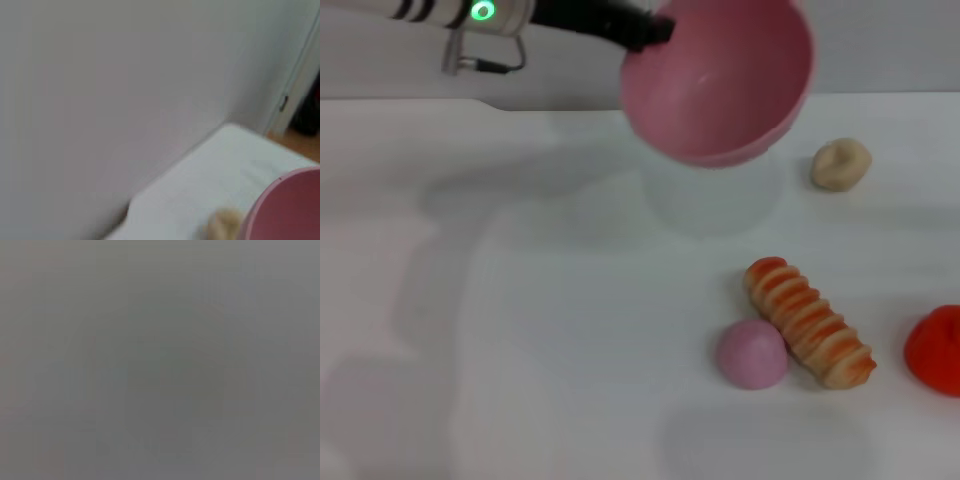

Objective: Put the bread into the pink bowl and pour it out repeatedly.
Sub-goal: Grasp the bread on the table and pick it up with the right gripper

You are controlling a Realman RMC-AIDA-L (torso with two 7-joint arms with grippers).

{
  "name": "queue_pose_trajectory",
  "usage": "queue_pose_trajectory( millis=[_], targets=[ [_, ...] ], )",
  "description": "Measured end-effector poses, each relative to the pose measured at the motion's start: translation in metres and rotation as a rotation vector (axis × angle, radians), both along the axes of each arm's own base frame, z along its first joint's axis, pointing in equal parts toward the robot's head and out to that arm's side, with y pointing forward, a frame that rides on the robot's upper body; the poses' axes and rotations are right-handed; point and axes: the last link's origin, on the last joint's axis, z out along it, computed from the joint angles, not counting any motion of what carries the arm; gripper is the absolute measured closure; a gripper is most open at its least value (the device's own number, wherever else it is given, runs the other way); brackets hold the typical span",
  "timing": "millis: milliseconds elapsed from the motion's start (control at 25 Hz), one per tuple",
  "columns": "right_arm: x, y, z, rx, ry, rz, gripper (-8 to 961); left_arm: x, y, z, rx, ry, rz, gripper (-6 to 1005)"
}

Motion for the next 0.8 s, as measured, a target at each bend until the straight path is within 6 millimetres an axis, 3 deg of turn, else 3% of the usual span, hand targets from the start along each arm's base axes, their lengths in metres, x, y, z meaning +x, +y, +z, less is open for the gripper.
queue_pose_trajectory(
  millis=[160,520,640,800],
  targets=[
    [-0.008,0.033,-0.002,-0.158,0.024,-0.066,281,-0.016,-0.009,0.004,-0.070,0.043,0.048,928],
    [-0.072,0.091,-0.004,-0.558,-0.041,-0.083,282,-0.046,-0.022,0.009,-0.107,0.049,0.117,928],
    [-0.099,0.097,-0.010,-0.706,-0.099,-0.098,282,-0.053,-0.023,0.011,-0.104,0.053,0.129,928],
    [-0.138,0.090,-0.020,-0.907,-0.168,-0.040,282,-0.057,-0.024,0.013,-0.100,0.057,0.133,928]
  ],
)
